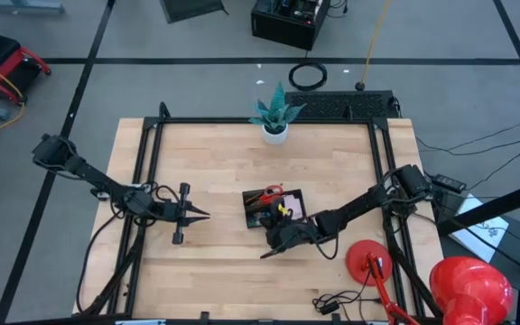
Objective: Pick and place office supplies into organizer
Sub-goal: Adjust the desk organizer
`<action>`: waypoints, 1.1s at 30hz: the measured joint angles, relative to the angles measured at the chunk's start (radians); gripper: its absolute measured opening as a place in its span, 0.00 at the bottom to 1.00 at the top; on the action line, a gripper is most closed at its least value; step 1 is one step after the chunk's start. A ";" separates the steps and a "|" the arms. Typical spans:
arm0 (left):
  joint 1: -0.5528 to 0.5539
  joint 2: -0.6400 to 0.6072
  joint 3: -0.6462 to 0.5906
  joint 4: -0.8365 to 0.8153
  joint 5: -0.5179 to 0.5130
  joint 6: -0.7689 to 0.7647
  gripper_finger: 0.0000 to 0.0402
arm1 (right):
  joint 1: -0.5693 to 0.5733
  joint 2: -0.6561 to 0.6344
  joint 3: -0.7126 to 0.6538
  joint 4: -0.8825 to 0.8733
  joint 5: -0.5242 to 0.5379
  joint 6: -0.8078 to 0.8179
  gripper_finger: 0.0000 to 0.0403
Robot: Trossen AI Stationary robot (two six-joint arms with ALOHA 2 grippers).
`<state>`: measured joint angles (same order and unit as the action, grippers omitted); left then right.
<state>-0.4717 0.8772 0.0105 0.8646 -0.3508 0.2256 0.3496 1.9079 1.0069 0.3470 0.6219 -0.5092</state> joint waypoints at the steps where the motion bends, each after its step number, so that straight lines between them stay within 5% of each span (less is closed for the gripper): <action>1: 0.000 0.000 0.000 0.000 0.000 0.000 0.10 | 0.000 0.000 0.000 0.000 0.000 -0.005 0.02; 11: 0.000 0.000 0.000 0.000 0.000 -0.039 0.10 | 0.100 -0.076 0.018 0.100 0.190 -0.152 0.03; 17: 0.022 0.028 0.024 -0.042 0.011 -0.142 0.10 | 0.125 -0.194 0.018 -0.038 0.265 -0.025 0.00; 22: 0.026 0.174 0.091 -0.051 0.021 -0.176 0.03 | 0.110 -0.276 -0.010 -0.263 0.370 0.124 0.00; 33: 0.134 0.559 0.337 -0.045 0.115 -0.047 0.01 | 0.107 -0.510 -0.210 -0.239 0.369 0.219 0.00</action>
<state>-0.3379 1.4359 0.3473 0.8194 -0.2359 0.1788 0.4562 1.3977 0.7974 0.1077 0.9909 -0.2899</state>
